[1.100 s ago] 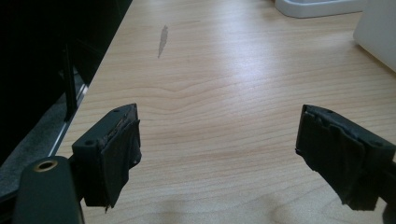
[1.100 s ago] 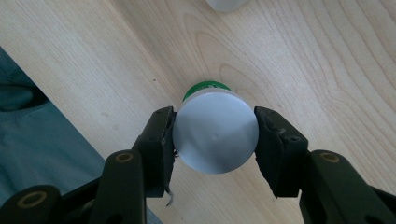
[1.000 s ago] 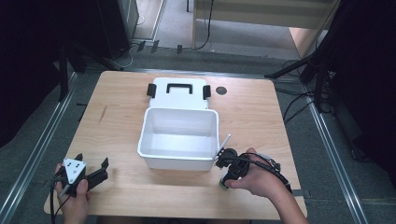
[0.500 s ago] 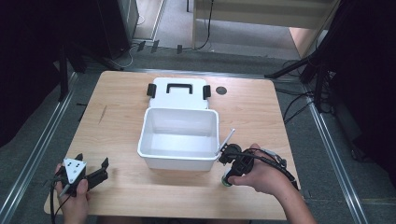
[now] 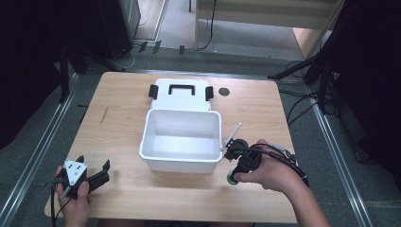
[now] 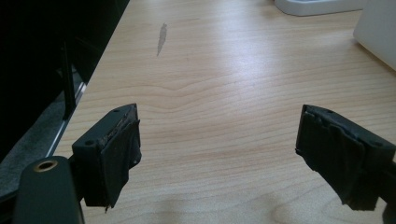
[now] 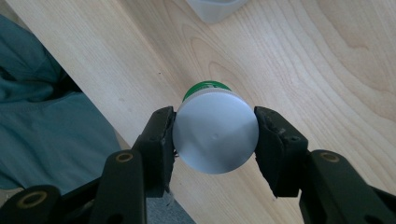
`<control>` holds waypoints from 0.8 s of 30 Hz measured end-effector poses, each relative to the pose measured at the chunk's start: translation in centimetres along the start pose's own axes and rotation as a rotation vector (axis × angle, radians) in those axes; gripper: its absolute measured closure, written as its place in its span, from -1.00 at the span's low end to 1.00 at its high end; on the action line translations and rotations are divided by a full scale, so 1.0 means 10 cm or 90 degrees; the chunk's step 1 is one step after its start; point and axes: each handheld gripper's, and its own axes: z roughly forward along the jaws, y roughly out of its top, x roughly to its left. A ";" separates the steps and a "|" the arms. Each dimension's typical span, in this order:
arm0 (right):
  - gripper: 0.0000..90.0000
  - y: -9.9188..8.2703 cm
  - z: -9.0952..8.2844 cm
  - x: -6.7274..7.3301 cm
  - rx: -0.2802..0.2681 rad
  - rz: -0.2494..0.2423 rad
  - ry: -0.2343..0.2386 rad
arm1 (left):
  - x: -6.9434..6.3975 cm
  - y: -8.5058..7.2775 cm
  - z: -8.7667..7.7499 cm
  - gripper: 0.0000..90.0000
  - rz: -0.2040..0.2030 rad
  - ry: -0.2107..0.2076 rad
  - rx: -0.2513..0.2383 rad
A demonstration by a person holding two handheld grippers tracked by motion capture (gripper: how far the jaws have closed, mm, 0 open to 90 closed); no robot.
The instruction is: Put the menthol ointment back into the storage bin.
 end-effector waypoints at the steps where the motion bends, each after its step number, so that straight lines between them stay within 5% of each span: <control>1: 0.15 0.00 0.00 0.00 0.000 0.000 0.000 | 0.00 0.00 0.00 -0.68 0.000 0.000 0.000; 24: 0.15 0.23 -0.38 0.05 0.009 -0.026 -0.012 | 0.01 0.00 0.01 -0.68 -0.005 -0.003 0.002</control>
